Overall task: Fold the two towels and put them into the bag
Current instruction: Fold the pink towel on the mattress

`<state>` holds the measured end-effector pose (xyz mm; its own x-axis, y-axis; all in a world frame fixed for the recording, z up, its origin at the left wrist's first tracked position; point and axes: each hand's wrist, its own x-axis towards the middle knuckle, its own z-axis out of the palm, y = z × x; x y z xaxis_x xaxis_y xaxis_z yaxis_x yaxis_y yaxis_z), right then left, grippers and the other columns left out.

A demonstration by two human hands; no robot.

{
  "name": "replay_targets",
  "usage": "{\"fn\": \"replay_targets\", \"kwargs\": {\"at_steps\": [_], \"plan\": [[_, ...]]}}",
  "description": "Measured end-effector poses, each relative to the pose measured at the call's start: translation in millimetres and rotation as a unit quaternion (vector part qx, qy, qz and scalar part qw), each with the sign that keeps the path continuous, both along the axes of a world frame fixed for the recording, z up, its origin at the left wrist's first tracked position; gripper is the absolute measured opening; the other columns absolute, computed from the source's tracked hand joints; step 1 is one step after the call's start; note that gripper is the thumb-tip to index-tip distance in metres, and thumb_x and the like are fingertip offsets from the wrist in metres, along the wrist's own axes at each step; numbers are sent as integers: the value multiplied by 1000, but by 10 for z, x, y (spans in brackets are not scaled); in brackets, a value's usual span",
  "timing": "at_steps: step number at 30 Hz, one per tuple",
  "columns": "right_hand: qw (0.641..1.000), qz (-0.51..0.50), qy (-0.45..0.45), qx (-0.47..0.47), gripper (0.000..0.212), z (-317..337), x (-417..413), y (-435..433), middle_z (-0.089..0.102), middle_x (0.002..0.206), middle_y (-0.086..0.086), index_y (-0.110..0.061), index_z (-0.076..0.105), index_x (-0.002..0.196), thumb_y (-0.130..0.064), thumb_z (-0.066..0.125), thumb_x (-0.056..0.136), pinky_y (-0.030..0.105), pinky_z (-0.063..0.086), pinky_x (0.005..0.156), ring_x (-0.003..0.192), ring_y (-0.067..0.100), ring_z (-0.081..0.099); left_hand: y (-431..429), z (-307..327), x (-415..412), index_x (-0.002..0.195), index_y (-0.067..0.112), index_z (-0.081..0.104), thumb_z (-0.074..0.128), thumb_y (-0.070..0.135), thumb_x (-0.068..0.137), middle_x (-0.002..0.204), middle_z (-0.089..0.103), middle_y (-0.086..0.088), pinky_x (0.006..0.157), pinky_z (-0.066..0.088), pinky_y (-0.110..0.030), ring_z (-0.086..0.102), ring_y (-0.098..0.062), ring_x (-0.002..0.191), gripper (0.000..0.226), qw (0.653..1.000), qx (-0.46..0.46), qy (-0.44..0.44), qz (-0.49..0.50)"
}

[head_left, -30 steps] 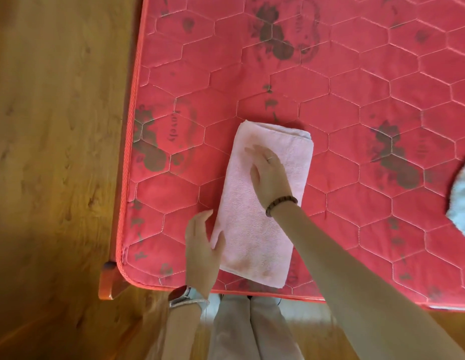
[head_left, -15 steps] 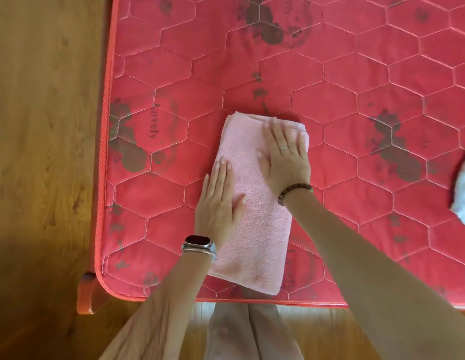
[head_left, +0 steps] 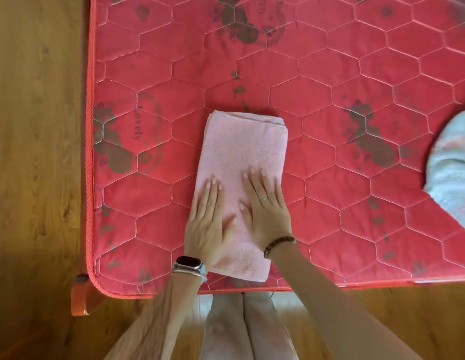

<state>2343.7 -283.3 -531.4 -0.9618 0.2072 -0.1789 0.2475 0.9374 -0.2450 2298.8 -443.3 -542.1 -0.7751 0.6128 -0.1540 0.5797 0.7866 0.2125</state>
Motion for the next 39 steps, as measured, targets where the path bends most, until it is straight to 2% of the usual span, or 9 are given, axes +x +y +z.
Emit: {"fn": "replay_targets", "kwargs": {"at_steps": [9,14,17,20,24,28,34,36,39], "plan": [[996,-1,8,-89,56,85,437,186,9,163,-3,-18,15,155,-31,33,104,38,13,123,150,13,3,-606,82,55,158,7,12,30,35,104,167,9,-8,124,17,-43,12,-18,154,63,997,30,-55,-41],[981,-73,13,-179,52,243,765,134,27,157,-3,-21,35,148,-16,47,97,35,35,113,140,16,31,-688,279,75,151,6,35,54,17,99,156,36,-10,117,30,-31,38,-19,140,56,974,138,-151,95],[979,-96,-26,-177,48,390,856,67,37,149,-17,-42,40,141,-49,46,93,39,38,111,132,7,40,-719,357,141,148,7,40,53,0,97,143,51,-12,112,40,-40,48,-25,130,53,973,140,-152,107],[977,-88,-53,-188,56,476,891,12,38,144,-26,-56,40,133,-75,46,81,37,34,111,132,3,38,-792,379,188,153,15,35,46,-19,87,150,45,-11,115,37,-39,45,-28,136,75,979,126,-151,54],[968,-86,-47,-231,45,492,905,-10,27,155,-22,-51,45,135,-53,38,91,35,12,122,143,-7,3,-870,381,128,150,29,41,61,-6,90,155,39,-4,114,38,-41,40,-25,142,72,982,126,-134,37],[986,79,56,-136,63,283,936,19,33,156,2,-34,58,130,-5,26,84,41,18,121,148,16,21,-1003,321,119,147,17,47,76,-24,63,154,40,-13,111,42,-46,41,-32,141,98,989,81,-93,-78],[983,123,56,-128,35,272,885,84,51,144,4,-23,66,119,-24,42,94,47,15,121,143,24,34,-1020,340,88,142,15,53,78,-18,66,158,37,-11,117,34,-47,34,-28,146,86,988,65,-73,-118],[982,103,62,-149,34,335,867,88,58,136,1,-19,66,116,-30,41,96,52,14,120,139,22,40,-1013,355,78,140,15,56,79,-13,70,155,42,-9,117,32,-46,33,-28,147,78,987,81,-82,-112],[977,22,62,-204,35,455,789,77,65,126,4,-13,63,118,-29,43,94,43,4,122,130,19,51,-966,353,68,137,14,59,81,-2,73,152,45,-5,119,29,-45,26,-25,150,69,980,128,-116,-95]]}}
